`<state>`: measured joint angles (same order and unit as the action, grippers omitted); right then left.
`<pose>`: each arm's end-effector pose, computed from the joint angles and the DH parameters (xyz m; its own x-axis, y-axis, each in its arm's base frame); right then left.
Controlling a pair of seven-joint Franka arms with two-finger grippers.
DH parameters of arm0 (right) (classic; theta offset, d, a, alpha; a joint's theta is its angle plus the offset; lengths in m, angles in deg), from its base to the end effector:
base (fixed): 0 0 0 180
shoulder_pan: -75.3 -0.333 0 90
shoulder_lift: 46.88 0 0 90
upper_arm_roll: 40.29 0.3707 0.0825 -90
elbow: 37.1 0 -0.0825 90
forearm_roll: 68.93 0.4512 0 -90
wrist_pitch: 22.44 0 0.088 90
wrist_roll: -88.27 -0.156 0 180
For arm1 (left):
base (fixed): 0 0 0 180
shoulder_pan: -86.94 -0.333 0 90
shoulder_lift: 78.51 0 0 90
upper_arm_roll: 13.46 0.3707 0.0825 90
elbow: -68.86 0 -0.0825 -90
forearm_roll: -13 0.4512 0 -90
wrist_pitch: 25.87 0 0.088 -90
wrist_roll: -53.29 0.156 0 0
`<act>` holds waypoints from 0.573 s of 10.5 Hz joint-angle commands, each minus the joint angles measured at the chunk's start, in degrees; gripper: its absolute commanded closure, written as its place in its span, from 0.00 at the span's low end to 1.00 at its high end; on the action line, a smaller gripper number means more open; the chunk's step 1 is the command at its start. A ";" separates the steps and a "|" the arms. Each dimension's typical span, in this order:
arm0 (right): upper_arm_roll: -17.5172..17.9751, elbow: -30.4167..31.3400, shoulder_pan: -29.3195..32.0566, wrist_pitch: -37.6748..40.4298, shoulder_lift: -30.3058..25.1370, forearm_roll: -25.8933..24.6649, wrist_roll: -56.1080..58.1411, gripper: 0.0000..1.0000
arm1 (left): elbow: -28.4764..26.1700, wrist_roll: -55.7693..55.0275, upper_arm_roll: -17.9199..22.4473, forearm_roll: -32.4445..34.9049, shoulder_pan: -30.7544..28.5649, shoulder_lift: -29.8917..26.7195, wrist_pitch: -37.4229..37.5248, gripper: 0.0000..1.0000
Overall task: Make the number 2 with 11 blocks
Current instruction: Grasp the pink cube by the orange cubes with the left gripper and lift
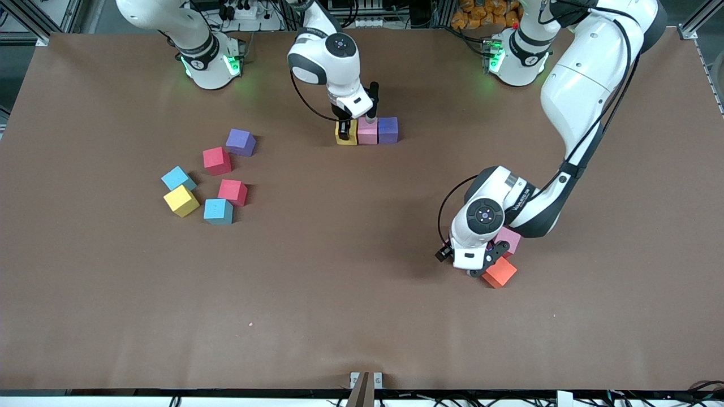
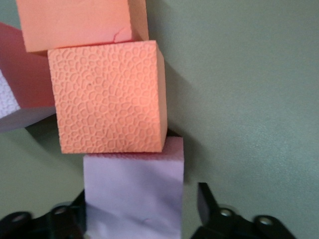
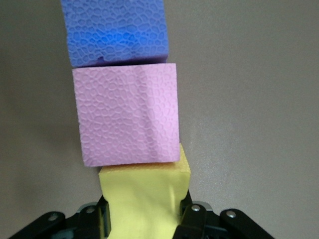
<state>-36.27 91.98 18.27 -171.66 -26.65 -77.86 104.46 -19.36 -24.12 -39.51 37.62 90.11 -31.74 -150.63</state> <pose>0.2869 0.5210 0.1508 0.0934 0.9955 -0.0182 0.9944 -0.0923 0.0524 0.7130 -0.3156 0.1430 0.7704 0.6374 -0.0144 0.6347 -0.7688 -0.0774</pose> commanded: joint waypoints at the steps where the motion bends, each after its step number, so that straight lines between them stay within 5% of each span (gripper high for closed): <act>1: 0.29 -1.37 0.26 -0.02 1.65 -1.01 -1.42 0.52 | 0.59 1.12 0.03 1.31 -0.09 0.16 -0.40 0.41; 4: 0.29 -1.55 0.26 -0.45 1.74 -1.18 -1.34 0.40 | 0.59 2.70 -0.05 1.31 -0.36 -0.45 -0.40 0.61; 6: 0.29 -1.55 0.17 -0.54 1.74 -1.18 -1.07 0.16 | 0.42 3.14 -0.49 1.22 -0.36 -1.07 -0.05 0.61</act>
<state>-36.26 91.53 18.27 -171.83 -26.11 -77.86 104.44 -18.61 -21.77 -39.54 37.64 89.90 -31.83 -150.78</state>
